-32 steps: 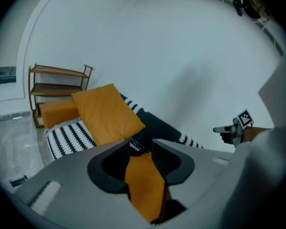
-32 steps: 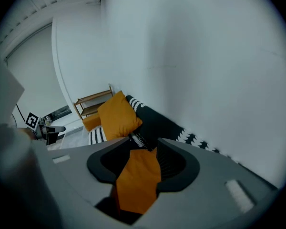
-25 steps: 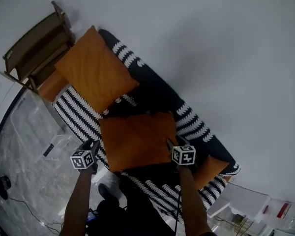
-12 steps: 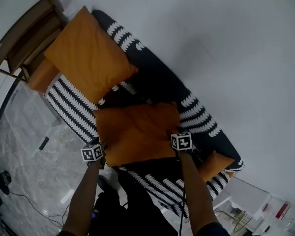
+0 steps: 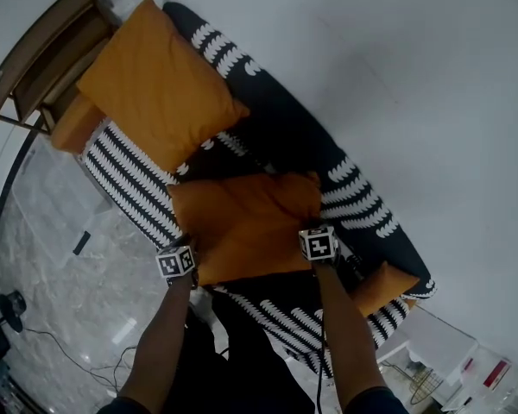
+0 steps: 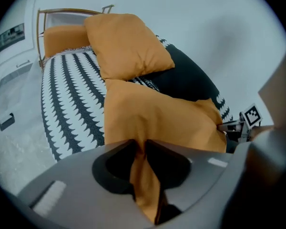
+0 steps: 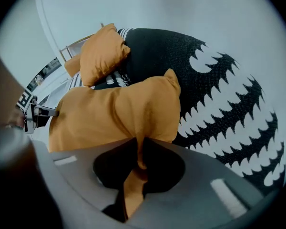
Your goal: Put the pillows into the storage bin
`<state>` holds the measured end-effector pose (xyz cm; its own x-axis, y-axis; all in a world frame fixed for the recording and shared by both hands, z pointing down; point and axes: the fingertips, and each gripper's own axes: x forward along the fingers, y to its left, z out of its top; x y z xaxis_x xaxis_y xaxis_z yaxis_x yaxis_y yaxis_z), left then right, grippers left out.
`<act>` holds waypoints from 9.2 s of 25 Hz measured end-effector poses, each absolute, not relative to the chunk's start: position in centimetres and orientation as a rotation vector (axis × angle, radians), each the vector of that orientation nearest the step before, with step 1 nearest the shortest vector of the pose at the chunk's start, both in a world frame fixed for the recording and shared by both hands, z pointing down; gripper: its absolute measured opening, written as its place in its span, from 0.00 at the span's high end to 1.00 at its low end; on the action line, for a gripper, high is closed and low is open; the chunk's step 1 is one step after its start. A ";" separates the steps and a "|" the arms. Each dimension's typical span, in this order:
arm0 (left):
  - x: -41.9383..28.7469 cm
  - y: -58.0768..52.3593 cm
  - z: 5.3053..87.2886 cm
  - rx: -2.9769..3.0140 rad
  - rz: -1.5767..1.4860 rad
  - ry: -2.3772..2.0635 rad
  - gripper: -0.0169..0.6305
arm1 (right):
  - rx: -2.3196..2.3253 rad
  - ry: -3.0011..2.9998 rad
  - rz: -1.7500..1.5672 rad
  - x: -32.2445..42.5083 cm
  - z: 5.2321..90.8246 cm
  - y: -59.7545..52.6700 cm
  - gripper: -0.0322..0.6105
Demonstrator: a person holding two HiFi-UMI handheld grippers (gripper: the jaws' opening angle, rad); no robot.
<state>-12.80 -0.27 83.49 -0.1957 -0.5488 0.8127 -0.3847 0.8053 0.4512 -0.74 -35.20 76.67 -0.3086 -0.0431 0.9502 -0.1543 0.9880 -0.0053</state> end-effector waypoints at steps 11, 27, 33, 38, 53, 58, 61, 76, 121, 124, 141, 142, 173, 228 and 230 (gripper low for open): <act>-15.1 5.5 76.4 0.559 -0.227 -1.980 0.97 | 0.074 -1.996 0.267 0.3 69.6 -29.3 0.91; -31.4 34.0 63.2 0.409 -0.185 -2.344 0.97 | -0.098 -2.094 0.543 -12.6 62.6 0.0 0.91; -38.3 48.9 62.9 0.357 -0.202 -2.375 0.97 | -0.119 -2.075 0.577 -20.1 62.8 14.5 0.91; -44.8 60.4 63.1 0.318 -0.197 -2.379 0.97 | -0.108 -2.012 0.651 -25.5 64.8 26.7 0.91; -62.9 77.9 66.0 0.365 0.065 -2.342 0.97 | -0.103 -1.667 0.948 -32.6 74.3 55.2 0.92; -66.5 79.8 67.4 0.400 0.140 -2.320 0.97 | -0.114 -1.552 1.011 -34.3 77.1 61.0 0.92; -67.7 80.6 68.5 0.401 0.162 -2.306 0.96 | -0.112 -1.481 1.025 -34.5 78.7 63.6 0.92; -71.1 85.0 72.4 0.318 0.196 -2.296 0.94 | -0.057 -1.372 1.104 -39.3 84.6 66.9 0.81; -65.2 18.3 53.2 1.113 0.302 -2.504 0.76 | 0.212 -2.422 0.926 -45.8 61.2 -2.5 0.62; -66.4 13.0 55.3 1.144 0.361 -2.450 0.74 | 0.300 -2.381 1.008 -44.3 64.0 -7.6 0.61; -70.1 -0.7 69.6 1.126 0.619 -2.200 0.59 | 0.414 -2.174 1.005 -44.7 77.2 -16.9 0.55; -70.4 -0.7 69.9 1.110 0.622 -2.211 0.61 | 0.422 -2.169 0.987 -44.9 77.6 -17.0 0.56; -67.2 16.3 58.8 0.946 0.163 -2.427 0.97 | 0.260 -2.294 0.973 -42.8 64.2 -3.8 0.93; -73.6 81.9 68.3 0.347 0.140 -2.364 0.97 | -0.059 -1.691 1.056 -48.4 76.2 62.6 0.92; -74.2 82.0 68.1 0.354 0.167 -2.379 0.97 | -0.091 -1.639 1.078 -48.0 76.9 63.9 0.87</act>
<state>-74.19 81.98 68.09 -0.7069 -0.2064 0.6765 -0.2988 0.9541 -0.0212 -48.04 63.89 76.93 -0.3803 0.5607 0.7355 -0.4534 0.5802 -0.6766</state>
